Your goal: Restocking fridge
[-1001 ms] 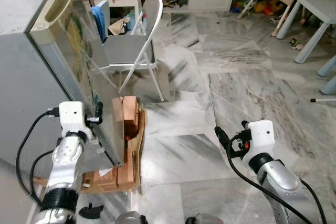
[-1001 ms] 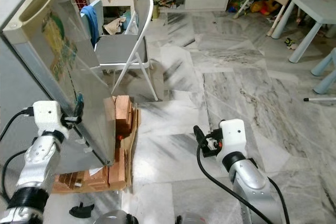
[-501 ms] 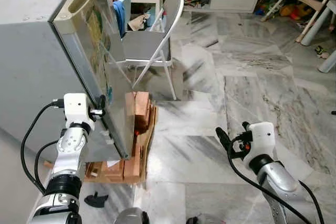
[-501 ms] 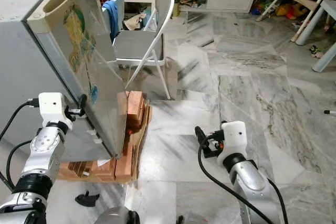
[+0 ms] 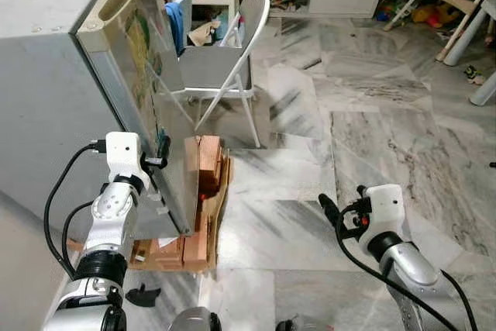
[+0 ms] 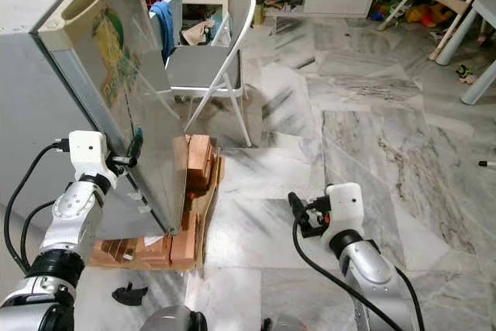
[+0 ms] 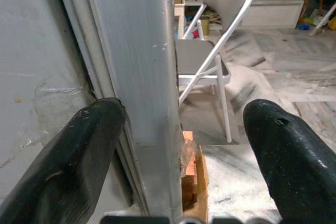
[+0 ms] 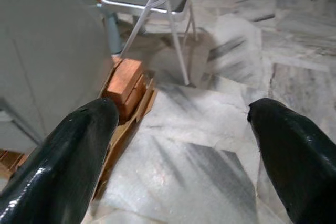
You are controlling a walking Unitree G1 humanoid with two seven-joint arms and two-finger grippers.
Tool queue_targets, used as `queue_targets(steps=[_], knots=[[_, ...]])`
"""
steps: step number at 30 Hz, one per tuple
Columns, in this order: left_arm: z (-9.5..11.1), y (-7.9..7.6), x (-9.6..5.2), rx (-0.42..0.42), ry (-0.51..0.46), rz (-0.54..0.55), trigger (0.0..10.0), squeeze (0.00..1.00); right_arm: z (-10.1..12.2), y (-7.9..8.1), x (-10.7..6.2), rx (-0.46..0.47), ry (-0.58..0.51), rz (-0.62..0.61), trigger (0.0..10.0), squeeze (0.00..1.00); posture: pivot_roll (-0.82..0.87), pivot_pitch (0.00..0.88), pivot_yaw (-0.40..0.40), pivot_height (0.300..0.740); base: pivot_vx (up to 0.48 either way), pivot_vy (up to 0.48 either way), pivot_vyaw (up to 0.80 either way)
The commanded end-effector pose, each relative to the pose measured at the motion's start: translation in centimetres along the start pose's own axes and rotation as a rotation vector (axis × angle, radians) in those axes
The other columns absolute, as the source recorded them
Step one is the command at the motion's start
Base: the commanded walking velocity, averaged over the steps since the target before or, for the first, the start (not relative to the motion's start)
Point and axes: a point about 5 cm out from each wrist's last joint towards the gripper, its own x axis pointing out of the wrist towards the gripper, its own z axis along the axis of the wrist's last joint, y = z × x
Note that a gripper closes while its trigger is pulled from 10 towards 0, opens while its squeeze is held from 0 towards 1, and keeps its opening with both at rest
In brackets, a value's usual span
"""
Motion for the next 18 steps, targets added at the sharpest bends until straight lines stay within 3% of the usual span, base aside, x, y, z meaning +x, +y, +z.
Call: queue_targets(steps=[1, 5, 10, 11, 12, 15, 16, 17, 18], knots=[[0.6, -0.1, 0.5, 0.02, -0.014, -0.012, 10.0, 0.0, 0.6, 0.1, -0.1, -0.008, -0.014, 0.004, 10.0, 0.0, -0.05, 0.0, 0.028, 0.74, 0.0, 0.0, 0.0], [1.3, 0.1, 1.4, 0.03, -0.009, -0.003, 10.0, 0.0, 0.9, 0.6, -0.3, -0.009, -0.007, 0.032, 10.0, 0.0, -0.05, 0.0, 0.031, 0.74, 0.0, 0.0, 0.0], [2.6, -0.5, 2.7, 0.051, -0.02, -0.026, 10.0, 0.0, 0.3, 0.8, -1.0, -0.04, 0.078, 0.038, 10.0, 0.0, -0.06, 0.0, 0.032, 0.74, 0.0, 0.0, 0.0], [3.6, -1.5, 3.6, 0.066, -0.033, -0.064, 10.0, 0.0, 0.1, 0.9, -1.2, -0.035, 0.092, 0.042, 10.0, 0.0, -0.06, 0.0, 0.034, 0.74, 0.0, 0.0, 0.0], [3.6, -1.5, 3.6, 0.066, -0.033, -0.064, 10.0, 0.0, 0.1, 0.9, -1.2, -0.035, 0.092, 0.042, 10.0, 0.0, -0.06, 0.0, 0.034, 0.74, 0.0, 0.0, 0.0], [6.6, -4.5, 5.3, 0.064, -0.097, -0.168, 10.0, 0.0, 0.1, 1.1, -1.3, -0.038, 0.106, 0.055, 10.0, 0.0, -0.06, 0.0, 0.036, 0.74, 0.0, 0.0, 0.0], [8.1, -6.5, 5.7, 0.093, -0.137, -0.239, 10.0, 0.0, 0.0, 1.2, -1.3, -0.038, 0.119, 0.069, 10.0, 0.0, -0.06, 0.0, 0.038, 0.74, 0.0, 0.0, 0.0], [8.4, -6.9, 5.8, 0.102, -0.146, -0.254, 10.0, 0.0, 0.0, 1.2, -1.3, -0.038, 0.122, 0.072, 10.0, 0.0, -0.07, 0.0, 0.039, 0.74, 0.0, 0.0, 0.0], [9.4, -8.5, 5.9, 0.15, -0.184, -0.322, 10.0, 0.0, 0.0, 1.2, -1.3, -0.039, 0.13, 0.078, 10.0, 0.0, -0.07, 0.0, 0.04, 0.74, 0.0, 0.0, 0.0]])
